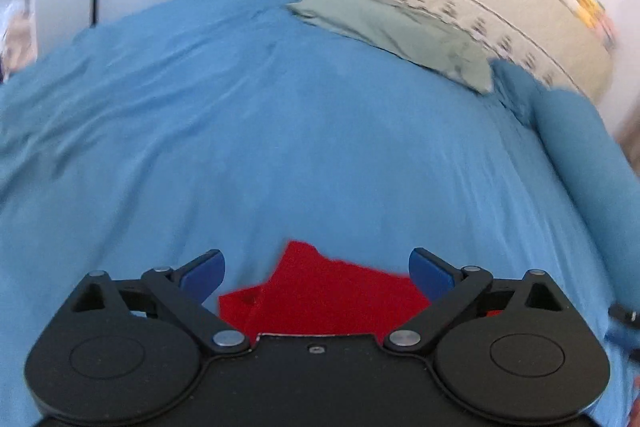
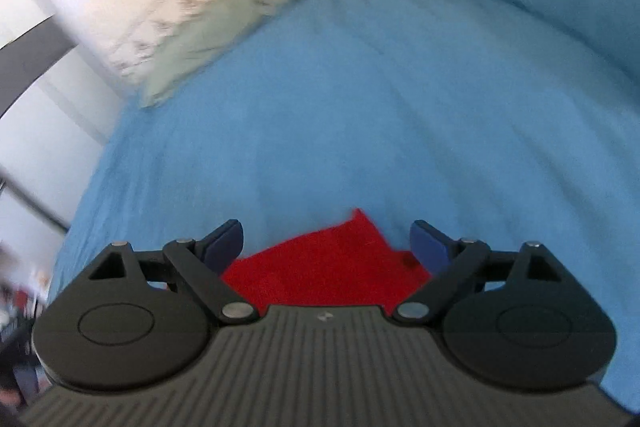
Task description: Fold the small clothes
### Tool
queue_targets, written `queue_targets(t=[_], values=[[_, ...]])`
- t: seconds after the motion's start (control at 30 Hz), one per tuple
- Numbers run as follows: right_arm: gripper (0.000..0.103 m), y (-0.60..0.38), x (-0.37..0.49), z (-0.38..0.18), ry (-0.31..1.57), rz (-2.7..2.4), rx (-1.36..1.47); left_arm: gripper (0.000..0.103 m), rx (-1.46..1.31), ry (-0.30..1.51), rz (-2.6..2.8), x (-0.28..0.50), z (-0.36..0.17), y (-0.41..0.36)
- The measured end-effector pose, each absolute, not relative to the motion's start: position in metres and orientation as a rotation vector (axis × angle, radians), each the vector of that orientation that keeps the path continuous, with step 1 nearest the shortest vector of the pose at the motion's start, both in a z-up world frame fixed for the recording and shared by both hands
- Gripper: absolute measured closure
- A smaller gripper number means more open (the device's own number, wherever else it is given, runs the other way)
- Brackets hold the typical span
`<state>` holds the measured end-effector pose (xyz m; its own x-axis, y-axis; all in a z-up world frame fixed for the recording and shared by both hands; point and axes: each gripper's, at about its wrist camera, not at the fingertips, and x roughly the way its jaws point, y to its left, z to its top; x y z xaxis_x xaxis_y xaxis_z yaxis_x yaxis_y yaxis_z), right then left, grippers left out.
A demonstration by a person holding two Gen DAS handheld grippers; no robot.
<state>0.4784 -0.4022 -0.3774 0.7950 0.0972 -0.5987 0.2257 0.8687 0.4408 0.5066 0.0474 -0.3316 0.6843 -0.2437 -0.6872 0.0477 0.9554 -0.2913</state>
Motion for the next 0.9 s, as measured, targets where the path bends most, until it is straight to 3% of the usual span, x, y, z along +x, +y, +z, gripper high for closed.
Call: queue_targets(t=[0.13, 0.3, 0.47, 0.7, 0.9], values=[[0.000, -0.358, 0.449, -0.382, 0.674, 0.042, 0.332, 0.003, -0.119, 0.880, -0.327, 0.477, -0.346, 0.020], [0.000, -0.321, 0.437, -0.426, 0.783, 0.047, 0.118, 0.002, -0.004, 1.015, -0.349, 0.465, -0.397, -0.001], [0.000, -0.309, 0.445, -0.453, 0.799, 0.004, 0.027, 0.000, 0.166, 0.983, -0.350, 0.454, -0.408, -0.019], [0.000, -0.302, 0.443, -0.427, 0.790, -0.058, 0.084, 0.000, 0.159, 0.960, -0.497, 0.450, -0.378, -0.072], [0.000, -0.327, 0.416, -0.422, 0.776, -0.181, 0.216, 0.000, 0.240, 0.978, -0.570, 0.455, -0.401, -0.122]])
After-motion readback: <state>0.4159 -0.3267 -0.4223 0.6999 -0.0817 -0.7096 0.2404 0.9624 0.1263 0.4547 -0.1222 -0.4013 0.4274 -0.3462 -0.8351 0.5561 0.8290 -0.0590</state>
